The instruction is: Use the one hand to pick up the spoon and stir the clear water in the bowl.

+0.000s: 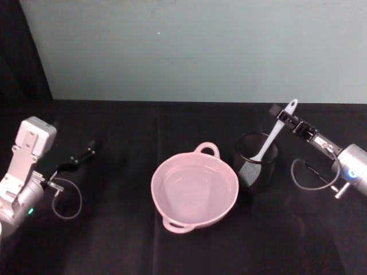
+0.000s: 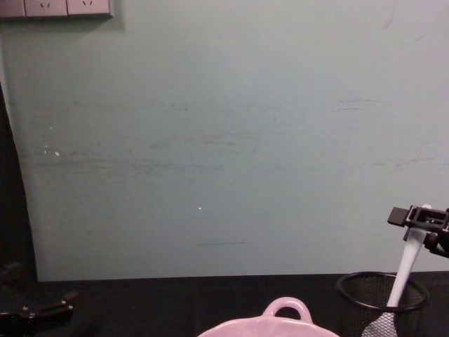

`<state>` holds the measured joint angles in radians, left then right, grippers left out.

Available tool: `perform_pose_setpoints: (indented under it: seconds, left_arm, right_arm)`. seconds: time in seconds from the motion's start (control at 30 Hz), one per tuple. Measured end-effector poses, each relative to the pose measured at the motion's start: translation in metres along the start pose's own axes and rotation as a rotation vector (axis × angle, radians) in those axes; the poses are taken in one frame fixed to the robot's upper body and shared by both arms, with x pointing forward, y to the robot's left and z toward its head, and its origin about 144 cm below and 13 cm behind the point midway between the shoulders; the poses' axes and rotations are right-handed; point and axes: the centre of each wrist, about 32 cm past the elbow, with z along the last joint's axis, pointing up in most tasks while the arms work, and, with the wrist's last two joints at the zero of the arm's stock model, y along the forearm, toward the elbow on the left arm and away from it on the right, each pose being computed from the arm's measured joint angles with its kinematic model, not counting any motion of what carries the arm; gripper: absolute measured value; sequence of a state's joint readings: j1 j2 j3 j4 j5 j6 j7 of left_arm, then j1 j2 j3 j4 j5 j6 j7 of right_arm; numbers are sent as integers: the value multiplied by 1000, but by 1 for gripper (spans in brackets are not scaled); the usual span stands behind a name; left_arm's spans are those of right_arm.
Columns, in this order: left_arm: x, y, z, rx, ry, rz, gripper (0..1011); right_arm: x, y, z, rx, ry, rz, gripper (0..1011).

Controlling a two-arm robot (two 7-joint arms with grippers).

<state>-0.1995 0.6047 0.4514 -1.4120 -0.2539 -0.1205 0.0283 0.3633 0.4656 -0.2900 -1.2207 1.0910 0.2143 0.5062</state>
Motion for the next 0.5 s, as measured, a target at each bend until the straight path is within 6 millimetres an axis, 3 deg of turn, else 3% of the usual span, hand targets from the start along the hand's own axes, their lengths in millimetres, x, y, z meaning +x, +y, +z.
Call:
perform_pose_setpoints:
  seconds: [0.37, 0.5]
  left_arm:
    - [0, 0, 0, 0, 0, 0, 1005]
    - [0, 0, 0, 0, 0, 0, 1005]
  right_arm:
    - [-5, -4, 0, 2, -150, -38, 190]
    - [-9, -5, 1, 0, -216, -41, 121]
